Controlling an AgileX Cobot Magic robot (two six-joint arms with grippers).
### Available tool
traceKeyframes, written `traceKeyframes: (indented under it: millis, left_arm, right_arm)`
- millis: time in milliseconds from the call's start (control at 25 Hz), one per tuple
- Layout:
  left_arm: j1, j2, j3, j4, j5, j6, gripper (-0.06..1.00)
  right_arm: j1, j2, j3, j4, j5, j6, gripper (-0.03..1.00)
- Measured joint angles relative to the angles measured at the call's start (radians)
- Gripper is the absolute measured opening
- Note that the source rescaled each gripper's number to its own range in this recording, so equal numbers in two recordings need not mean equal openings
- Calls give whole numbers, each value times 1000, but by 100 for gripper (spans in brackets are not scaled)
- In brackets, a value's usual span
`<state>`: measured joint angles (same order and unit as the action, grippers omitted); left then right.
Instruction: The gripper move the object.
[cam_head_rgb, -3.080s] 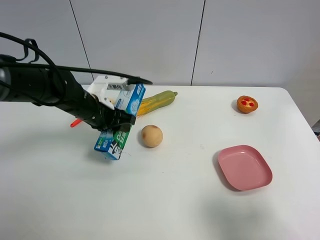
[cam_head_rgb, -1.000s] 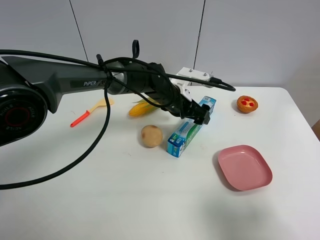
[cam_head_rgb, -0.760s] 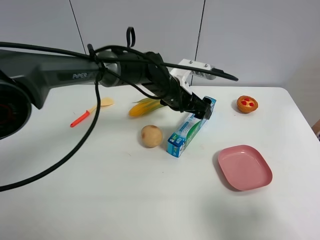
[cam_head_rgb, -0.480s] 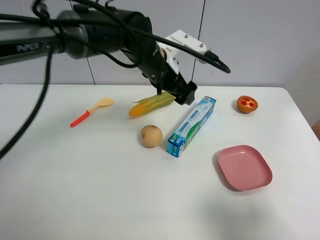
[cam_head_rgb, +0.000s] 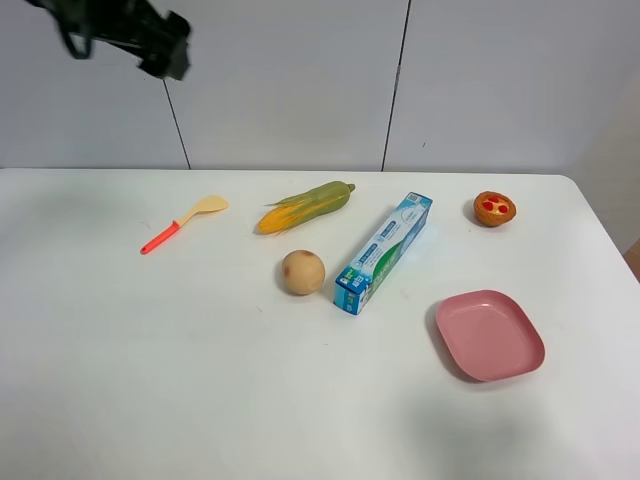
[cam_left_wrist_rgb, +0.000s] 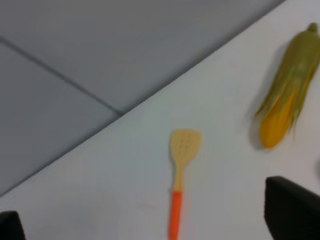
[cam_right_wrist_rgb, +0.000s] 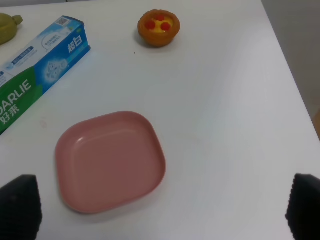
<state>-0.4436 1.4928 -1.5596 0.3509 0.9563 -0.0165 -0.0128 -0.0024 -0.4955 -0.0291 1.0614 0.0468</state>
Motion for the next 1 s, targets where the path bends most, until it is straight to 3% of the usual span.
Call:
traceKeyframes:
  millis: [280, 520, 720, 1000]
  left_arm:
    - [229, -445, 415, -69, -32, -44, 100]
    - [456, -881, 671, -145, -16, -47, 100]
    - [483, -1167, 841, -292, 76, -46, 100]
    - [483, -1386, 1020, -304, 81, -11, 100]
  right_arm:
    - [0, 0, 0, 0, 0, 0, 100]
    - [0, 0, 0, 0, 0, 0, 100]
    - [0, 0, 0, 0, 0, 0, 100]
    - [0, 0, 0, 0, 0, 0, 100]
